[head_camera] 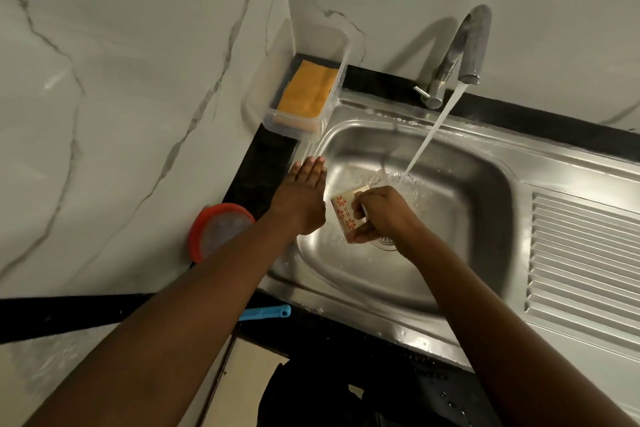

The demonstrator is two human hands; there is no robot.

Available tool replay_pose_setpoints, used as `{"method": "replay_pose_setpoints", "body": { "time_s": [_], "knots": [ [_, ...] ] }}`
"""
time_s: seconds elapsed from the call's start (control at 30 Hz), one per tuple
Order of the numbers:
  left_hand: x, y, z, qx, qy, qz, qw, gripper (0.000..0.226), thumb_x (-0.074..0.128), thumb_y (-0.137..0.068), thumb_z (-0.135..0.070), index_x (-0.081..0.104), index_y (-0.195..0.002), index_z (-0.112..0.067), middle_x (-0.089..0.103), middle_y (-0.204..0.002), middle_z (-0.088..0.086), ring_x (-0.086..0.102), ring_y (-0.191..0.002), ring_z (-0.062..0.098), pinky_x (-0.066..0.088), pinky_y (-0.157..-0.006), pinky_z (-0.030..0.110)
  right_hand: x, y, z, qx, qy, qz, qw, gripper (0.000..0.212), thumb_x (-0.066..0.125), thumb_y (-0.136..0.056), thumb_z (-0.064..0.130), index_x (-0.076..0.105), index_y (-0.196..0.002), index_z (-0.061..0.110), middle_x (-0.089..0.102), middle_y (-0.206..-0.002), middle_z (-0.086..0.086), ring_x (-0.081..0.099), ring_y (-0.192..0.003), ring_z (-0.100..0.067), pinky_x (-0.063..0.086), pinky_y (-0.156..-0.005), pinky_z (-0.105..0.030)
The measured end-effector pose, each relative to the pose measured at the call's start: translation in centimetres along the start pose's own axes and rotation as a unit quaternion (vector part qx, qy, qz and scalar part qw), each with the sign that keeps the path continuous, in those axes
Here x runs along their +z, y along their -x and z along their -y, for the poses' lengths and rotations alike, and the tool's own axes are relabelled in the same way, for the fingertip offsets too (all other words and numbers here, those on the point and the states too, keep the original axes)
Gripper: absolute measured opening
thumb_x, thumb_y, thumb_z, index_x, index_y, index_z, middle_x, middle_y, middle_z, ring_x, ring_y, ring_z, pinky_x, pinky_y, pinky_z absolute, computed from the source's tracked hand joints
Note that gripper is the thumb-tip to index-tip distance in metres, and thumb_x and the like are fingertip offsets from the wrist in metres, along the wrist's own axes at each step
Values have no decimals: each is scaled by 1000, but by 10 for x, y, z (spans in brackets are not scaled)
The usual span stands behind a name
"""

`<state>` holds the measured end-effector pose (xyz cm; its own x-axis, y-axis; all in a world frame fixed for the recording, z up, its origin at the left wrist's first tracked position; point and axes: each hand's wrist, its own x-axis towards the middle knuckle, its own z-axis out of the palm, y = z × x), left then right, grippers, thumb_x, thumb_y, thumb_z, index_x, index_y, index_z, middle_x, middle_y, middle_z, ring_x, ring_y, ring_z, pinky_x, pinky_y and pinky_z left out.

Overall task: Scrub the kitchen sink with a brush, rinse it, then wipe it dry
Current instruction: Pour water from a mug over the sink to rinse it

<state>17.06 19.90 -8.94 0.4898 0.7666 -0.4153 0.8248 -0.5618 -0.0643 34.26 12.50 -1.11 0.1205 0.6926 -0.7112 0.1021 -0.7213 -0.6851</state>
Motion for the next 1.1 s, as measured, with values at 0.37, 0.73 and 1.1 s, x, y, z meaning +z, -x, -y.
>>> {"method": "replay_pose_setpoints", "body": {
  "time_s": [0.37, 0.73, 1.1],
  "knots": [
    [-2, -35, 4, 12, -28, -47, 998, 82, 35, -106, -38, -11, -163, -2, -13, -173, 17, -14, -160, 32, -6, -130, 45, 6, -43, 53, -107, -65, -60, 990, 23, 43, -104, 9, 64, -100, 3, 70, -92, -23, 76, -70, -44, 65, -68, -50],
    [0, -69, -9, 15, 23, -85, 996, 85, 41, -102, -32, -9, -163, -1, -22, -170, 19, -20, -158, 34, 3, -130, 51, -6, -31, -20, 5, -78, -112, 991, 27, 43, -106, 15, 65, -113, 0, 70, -98, -18, 78, -68, -36, 65, -76, -54],
    [-19, -95, -21, 68, 81, -94, 990, 94, 49, -101, -49, -3, -165, -4, -10, -173, 20, -11, -160, 33, 1, -131, 47, -28, -19, 10, -103, -138, -127, 977, 25, 42, -111, 14, 62, -106, -1, 71, -87, -17, 78, -73, -37, 66, -71, -48]
  ]
}}
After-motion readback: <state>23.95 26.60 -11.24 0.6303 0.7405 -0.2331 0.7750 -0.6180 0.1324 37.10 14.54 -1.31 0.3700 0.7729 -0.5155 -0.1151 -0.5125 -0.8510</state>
